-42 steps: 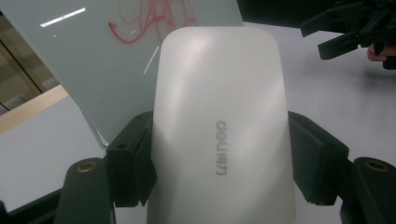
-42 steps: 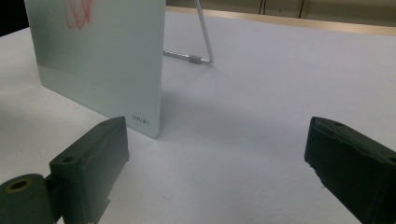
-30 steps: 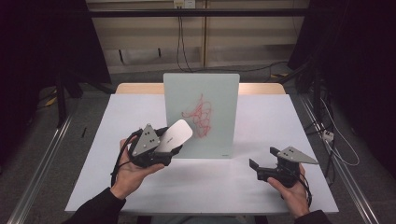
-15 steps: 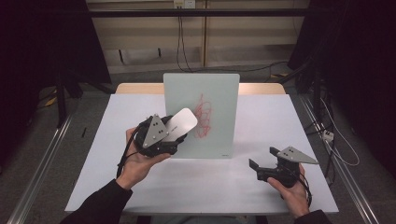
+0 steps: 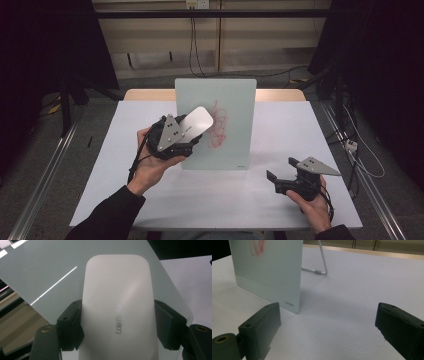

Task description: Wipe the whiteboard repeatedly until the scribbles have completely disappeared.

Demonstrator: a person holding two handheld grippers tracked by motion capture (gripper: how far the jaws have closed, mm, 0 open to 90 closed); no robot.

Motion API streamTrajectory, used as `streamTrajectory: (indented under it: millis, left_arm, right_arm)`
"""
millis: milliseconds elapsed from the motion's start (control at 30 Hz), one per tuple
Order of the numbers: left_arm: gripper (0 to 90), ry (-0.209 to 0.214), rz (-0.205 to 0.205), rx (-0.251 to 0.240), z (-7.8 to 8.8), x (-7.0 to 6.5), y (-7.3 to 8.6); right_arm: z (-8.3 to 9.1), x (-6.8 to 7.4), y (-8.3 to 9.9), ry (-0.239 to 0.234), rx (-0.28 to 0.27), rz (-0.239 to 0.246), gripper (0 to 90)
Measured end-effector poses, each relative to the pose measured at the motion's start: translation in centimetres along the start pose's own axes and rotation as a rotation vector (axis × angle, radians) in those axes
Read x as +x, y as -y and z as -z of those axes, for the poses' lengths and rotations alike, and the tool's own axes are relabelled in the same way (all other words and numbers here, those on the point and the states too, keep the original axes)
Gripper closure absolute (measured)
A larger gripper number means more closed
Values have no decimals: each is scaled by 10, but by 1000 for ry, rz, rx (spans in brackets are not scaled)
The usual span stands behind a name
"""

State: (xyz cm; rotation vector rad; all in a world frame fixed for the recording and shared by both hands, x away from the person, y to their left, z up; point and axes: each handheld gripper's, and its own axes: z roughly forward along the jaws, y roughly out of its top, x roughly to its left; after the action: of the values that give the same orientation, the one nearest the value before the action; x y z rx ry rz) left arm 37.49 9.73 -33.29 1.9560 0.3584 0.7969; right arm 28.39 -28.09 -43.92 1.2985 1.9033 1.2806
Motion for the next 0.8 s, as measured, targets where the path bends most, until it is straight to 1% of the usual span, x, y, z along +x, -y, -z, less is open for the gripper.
streamTrajectory:
  millis: [67,100,167,300,400,467,533,633,700,800]
  left_arm:
    - [311,3,-11,-3,-3,0,-4]
    - [311,-4,-19,0,-4,0,-7]
    - [311,-3,-19,-12,-7,1,-11]
    - [311,-10,-48,-19,-12,2,-21]
    - [311,-17,-61,-21,-15,3,-25]
    - [311,-27,-68,-22,-18,3,-26]
    - [311,-32,-63,-21,-22,4,-25]
    - [311,-38,-82,9,-29,4,-22]
    - [311,-35,-77,1,-31,4,-20]
    - [311,-36,-89,4,-34,3,-19]
  right_arm:
    - [0,0,0,-3,2,-2,62]
    - [0,0,0,-4,1,-2,62]
    - [0,-1,0,-6,0,-4,62]
    - [0,-1,0,-5,0,-5,61]
    - [0,-1,0,-7,-2,-7,61]
    - [0,-1,0,-7,-2,-10,59]
    - [0,-1,0,-7,-3,-10,59]
    - [0,-1,0,-9,-2,-8,59]
    - [0,-1,0,-9,-2,-6,59]
    - [0,-1,0,-9,-2,-6,59]
